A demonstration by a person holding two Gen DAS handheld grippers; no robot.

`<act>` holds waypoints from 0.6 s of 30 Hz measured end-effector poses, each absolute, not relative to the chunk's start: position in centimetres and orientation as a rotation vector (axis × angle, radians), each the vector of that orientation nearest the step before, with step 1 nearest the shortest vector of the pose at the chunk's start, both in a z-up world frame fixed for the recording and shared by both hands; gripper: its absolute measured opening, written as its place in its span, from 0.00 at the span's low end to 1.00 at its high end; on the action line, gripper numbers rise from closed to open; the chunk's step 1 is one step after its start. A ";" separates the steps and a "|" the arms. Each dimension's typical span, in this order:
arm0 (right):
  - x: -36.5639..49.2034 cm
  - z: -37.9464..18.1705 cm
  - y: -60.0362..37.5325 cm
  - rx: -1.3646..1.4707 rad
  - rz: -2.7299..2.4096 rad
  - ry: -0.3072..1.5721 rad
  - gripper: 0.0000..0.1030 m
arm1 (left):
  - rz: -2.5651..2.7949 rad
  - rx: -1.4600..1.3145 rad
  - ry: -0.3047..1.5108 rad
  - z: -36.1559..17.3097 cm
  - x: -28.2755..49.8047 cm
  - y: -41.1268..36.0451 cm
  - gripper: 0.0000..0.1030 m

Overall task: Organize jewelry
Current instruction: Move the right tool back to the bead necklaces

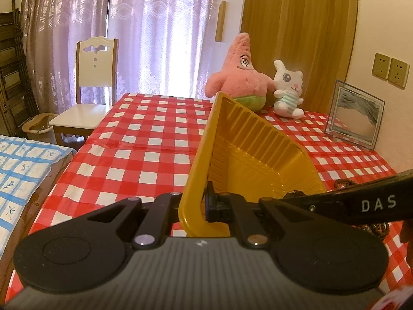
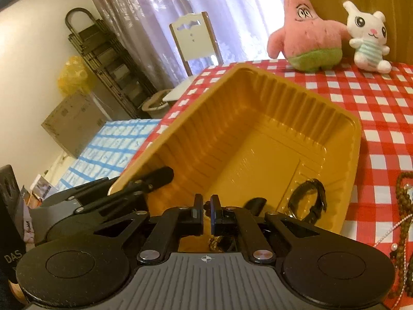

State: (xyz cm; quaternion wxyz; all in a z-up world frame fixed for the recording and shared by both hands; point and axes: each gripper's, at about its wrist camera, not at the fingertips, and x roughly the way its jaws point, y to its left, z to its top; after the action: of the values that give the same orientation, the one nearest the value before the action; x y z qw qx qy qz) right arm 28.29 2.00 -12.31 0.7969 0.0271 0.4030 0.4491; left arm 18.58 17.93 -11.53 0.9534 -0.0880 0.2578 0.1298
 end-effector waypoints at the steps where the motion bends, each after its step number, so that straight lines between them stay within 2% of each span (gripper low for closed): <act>1: 28.2 -12.2 1.7 0.061 0.959 0.861 0.21 | 0.264 -0.179 0.524 -11.5 18.6 17.9 0.06; 2: 28.0 -12.0 1.5 0.065 0.953 0.853 0.37 | 0.265 -0.180 0.525 -11.5 18.6 17.9 0.06; 4: 27.6 -11.4 0.7 0.074 0.940 0.825 0.50 | 0.265 -0.181 0.525 -11.5 18.6 17.9 0.05; 11: 26.0 -11.3 -4.0 0.042 0.827 0.809 0.51 | 0.267 -0.181 0.525 -11.5 18.5 18.0 0.05; 18: 24.9 -13.4 -10.7 0.003 0.623 0.878 0.51 | 0.268 -0.176 0.525 -11.6 18.6 17.9 0.05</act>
State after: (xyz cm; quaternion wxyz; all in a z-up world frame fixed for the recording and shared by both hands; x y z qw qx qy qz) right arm 24.89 -10.74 -13.43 0.8586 0.0013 0.4182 0.2966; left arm 18.62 17.92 -11.55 0.9531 -0.0866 0.2584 0.1319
